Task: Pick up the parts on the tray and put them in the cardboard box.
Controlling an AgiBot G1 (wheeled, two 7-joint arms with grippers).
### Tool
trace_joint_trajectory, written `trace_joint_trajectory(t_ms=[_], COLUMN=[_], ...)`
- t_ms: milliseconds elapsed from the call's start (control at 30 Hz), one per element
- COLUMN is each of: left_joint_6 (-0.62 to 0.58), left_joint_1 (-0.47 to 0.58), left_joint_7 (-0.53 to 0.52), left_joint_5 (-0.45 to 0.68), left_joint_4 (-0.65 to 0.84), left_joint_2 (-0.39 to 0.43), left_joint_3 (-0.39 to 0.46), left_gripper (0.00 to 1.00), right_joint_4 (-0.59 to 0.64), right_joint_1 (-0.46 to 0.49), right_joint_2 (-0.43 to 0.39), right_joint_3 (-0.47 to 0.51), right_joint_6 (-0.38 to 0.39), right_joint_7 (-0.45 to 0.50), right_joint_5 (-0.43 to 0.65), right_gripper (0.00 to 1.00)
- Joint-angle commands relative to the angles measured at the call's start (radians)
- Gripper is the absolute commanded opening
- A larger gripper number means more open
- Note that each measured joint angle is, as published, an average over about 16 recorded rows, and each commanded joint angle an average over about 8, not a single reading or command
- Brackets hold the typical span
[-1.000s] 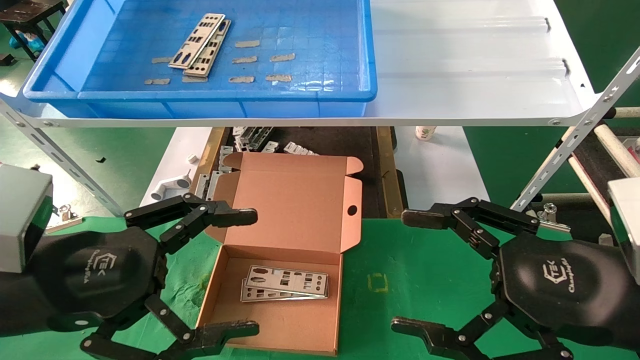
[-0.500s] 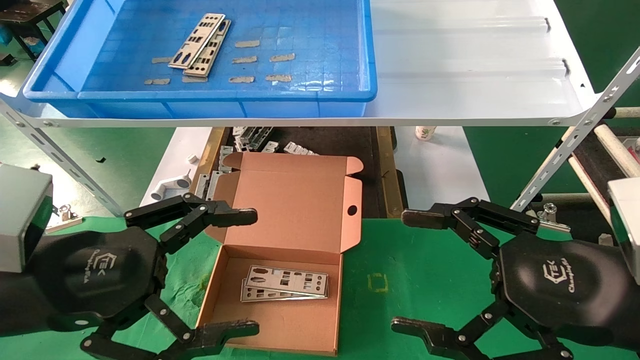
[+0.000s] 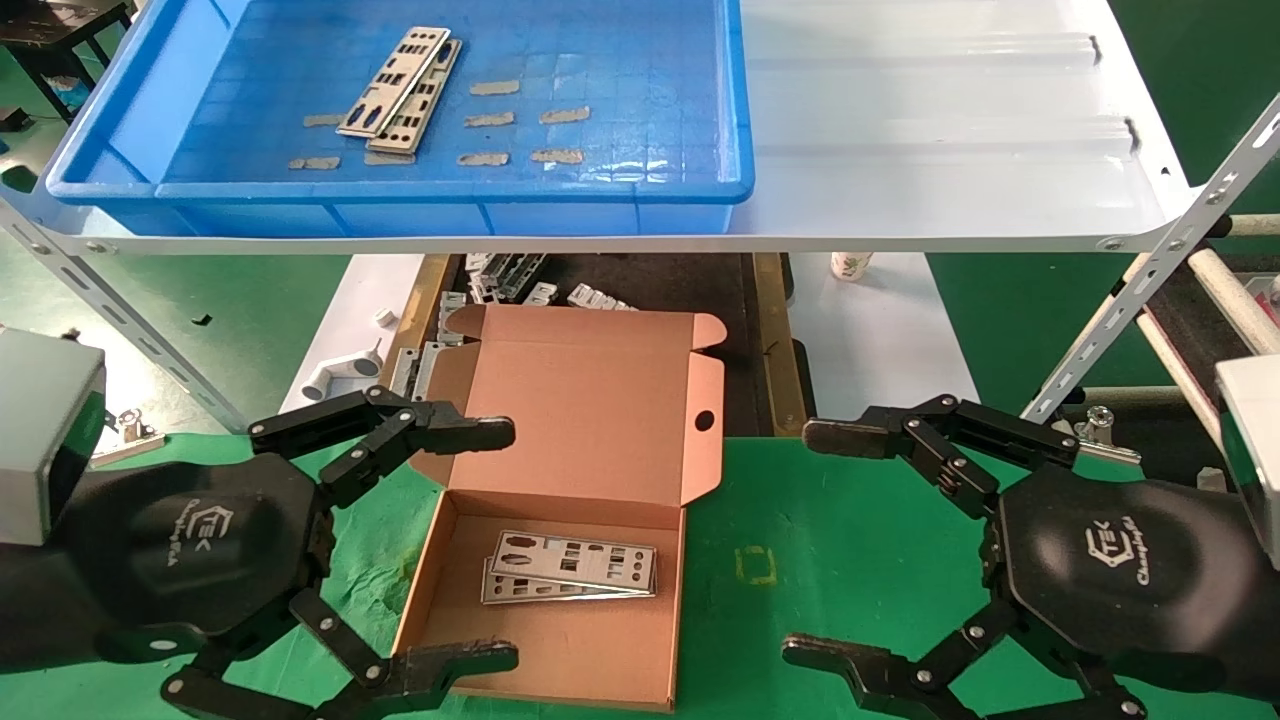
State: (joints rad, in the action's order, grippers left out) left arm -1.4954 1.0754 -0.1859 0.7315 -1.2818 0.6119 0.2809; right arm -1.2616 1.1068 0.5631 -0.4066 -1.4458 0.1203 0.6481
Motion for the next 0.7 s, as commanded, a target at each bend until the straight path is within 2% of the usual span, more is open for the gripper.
trace_joint_trajectory(t_ms=[33,700], left_joint_6=[0.0,0.0], left_joint_1=[0.0,0.0], left_joint_7=[0.0,0.0], left_joint_5=[0.0,0.0], left_joint_4=[0.0,0.0], left_joint_2=[0.0,0.0], left_joint_3=[0.0,0.0], left_gripper=[1.0,1.0], right_joint_4=[0.0,0.0], right_joint_1=[0.0,0.0], right_joint_2=[0.0,0.0], right_joint_3=[0.0,0.0], right_joint_6=[0.0,0.0], right_joint_7=[0.0,0.0], right_joint_5=[0.0,0.0], right_gripper=[1.0,1.0])
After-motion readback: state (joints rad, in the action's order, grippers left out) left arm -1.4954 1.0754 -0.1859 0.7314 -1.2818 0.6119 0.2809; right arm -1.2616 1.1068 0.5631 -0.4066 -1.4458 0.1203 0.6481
